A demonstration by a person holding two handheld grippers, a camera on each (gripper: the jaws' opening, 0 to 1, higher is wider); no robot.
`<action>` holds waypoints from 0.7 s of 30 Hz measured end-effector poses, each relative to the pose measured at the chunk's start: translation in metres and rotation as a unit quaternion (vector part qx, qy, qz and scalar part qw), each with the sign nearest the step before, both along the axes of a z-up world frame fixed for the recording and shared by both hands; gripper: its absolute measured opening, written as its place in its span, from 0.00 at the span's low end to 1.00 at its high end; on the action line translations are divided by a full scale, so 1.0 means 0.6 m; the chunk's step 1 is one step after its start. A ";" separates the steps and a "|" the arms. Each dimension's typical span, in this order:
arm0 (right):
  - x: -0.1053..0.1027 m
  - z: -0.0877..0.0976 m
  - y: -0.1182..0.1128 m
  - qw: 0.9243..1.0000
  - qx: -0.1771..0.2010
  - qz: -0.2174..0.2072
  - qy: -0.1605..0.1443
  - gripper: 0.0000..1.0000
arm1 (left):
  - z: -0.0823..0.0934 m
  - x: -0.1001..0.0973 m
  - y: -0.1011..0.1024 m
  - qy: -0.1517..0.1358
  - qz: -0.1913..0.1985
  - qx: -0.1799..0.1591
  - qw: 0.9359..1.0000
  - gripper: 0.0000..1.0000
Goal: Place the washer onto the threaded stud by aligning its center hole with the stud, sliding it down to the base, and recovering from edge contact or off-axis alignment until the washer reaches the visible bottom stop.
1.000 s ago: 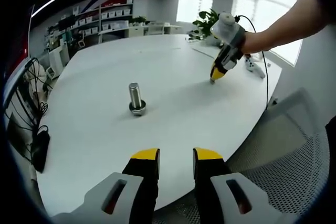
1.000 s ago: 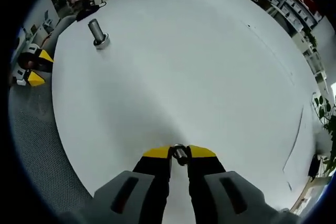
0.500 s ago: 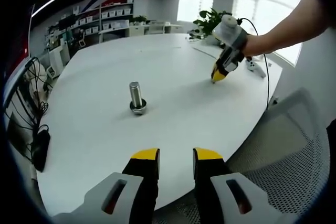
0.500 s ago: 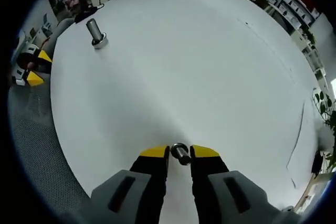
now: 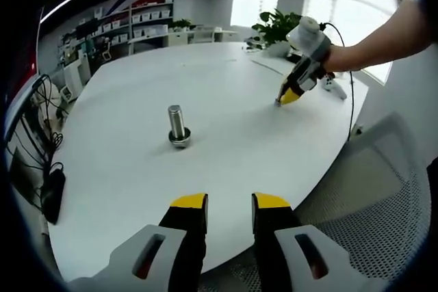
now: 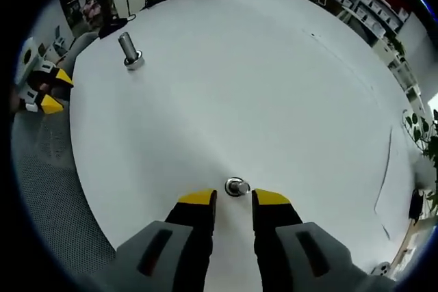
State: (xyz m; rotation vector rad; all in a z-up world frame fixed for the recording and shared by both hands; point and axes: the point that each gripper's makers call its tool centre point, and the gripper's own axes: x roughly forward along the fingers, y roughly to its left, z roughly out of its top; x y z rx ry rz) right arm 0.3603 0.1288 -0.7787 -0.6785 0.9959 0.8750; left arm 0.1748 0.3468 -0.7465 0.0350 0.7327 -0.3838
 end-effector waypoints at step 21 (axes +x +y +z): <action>-0.036 0.030 -0.031 0.998 0.034 -0.038 -0.025 0.24 | -0.001 -0.002 -0.002 0.003 -0.002 -0.002 1.000 0.25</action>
